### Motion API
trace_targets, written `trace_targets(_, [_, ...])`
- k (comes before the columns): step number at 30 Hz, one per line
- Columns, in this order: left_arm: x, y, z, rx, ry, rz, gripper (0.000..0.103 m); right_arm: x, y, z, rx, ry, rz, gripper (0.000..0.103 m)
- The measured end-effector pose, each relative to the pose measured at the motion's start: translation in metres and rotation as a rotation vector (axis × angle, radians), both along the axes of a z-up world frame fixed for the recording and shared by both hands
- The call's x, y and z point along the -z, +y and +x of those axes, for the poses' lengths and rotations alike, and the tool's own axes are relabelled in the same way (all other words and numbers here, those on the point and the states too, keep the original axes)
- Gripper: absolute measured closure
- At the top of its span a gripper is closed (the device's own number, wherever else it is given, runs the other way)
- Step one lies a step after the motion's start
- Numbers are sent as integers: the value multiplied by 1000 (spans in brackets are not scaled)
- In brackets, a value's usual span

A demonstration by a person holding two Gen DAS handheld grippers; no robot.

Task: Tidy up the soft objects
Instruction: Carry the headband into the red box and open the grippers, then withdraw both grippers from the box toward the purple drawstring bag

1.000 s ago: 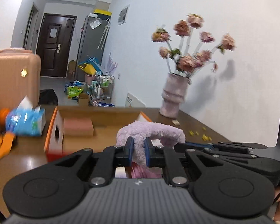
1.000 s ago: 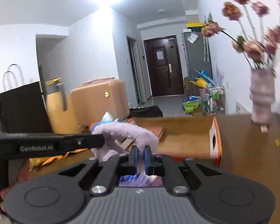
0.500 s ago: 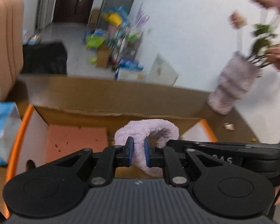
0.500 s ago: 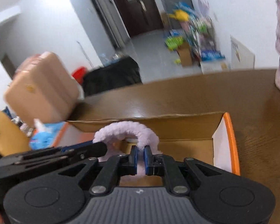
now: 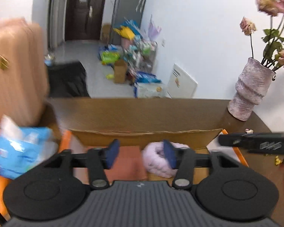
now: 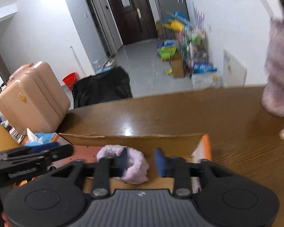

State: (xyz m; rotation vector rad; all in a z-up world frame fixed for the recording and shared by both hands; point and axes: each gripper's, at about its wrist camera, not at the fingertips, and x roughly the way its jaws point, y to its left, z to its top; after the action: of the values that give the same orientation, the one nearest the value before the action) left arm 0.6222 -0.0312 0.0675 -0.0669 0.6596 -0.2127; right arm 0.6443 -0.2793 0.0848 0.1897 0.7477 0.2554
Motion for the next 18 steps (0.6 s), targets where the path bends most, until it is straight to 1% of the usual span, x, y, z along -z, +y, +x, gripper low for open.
trace_targets(1, [-9,4,-13,-12,-34,20,32,-12,-4,-13,16,-29,-22,30])
trace_targets(2, [-17,8,-25,-18,-60,37,30,-22,-6,-22,33,-56,-39,10])
trace_targets(3, [-25,11,-37,-21,-81,51,27,-32,-10,-37,55,-99,-58,4])
trace_targets(4, [-35,16,-51,-25,-105,60,23,-41,-14,-50,72,-135,-70,4])
trace_targets(5, [-42,20,-63,-34,-126,65,20,-50,-17,-65,91,-169,-85,1])
trace_targets(7, [-56,28,-88,-56,-168,74,14,-66,-24,-90,148,-205,-100,0])
trace_targets(9, [-68,35,-114,-70,-194,73,13,-78,-29,-112,178,-219,-118,0])
trace_targets(11, [-75,41,-136,-77,-210,66,11,-87,-29,-137,180,-212,-150,0])
trace_targets(14, [-79,48,-171,-78,-243,59,8,-89,-29,-169,121,-172,-126,0])
trace_targets(15, [-78,49,-182,-74,-256,63,7,-87,-30,-181,108,-186,-115,0])
trace_targets(16, [-77,50,-195,-73,-267,78,7,-85,-27,-199,113,-226,-119,0])
trace_targets(18, [-72,51,-222,-72,-296,90,7,-81,-24,-226,122,-281,-153,0])
